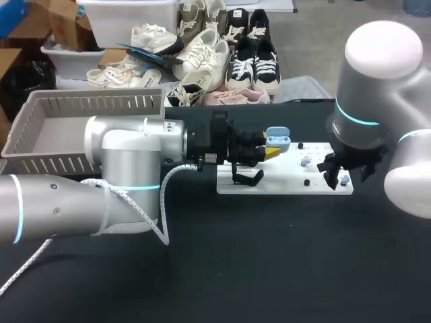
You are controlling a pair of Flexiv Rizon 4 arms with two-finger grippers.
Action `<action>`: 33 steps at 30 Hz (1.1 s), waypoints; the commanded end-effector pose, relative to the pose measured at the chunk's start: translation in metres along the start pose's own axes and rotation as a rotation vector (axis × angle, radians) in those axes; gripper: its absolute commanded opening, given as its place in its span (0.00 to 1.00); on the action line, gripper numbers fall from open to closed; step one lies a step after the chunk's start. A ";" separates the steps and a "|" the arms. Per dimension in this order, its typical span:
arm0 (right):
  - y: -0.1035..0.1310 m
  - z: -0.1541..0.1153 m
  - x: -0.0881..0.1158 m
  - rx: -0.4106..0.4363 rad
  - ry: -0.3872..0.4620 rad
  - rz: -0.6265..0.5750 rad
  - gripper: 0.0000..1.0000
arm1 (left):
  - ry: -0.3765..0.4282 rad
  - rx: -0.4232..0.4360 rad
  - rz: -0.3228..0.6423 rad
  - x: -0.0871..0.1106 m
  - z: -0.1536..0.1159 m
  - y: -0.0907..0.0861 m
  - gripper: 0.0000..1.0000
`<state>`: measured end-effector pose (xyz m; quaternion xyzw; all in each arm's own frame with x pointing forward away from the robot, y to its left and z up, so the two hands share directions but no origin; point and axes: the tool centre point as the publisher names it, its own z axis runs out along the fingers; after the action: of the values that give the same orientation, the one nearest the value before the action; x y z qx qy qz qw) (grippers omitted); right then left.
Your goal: Pick up each earbud case from the left stands, insert the matching earbuds, close the lid, and place the case in the box.
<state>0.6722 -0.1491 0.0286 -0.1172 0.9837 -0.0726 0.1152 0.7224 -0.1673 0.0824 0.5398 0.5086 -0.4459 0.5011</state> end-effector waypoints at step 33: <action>-0.005 0.012 -0.006 -0.014 0.027 -0.007 0.35 | 0.000 -0.007 0.001 0.000 0.000 -0.002 0.00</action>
<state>0.6795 -0.1550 0.0202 -0.1213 0.9851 -0.0667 0.1023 0.7224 -0.1673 0.0824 0.5398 0.5086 -0.4458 0.5012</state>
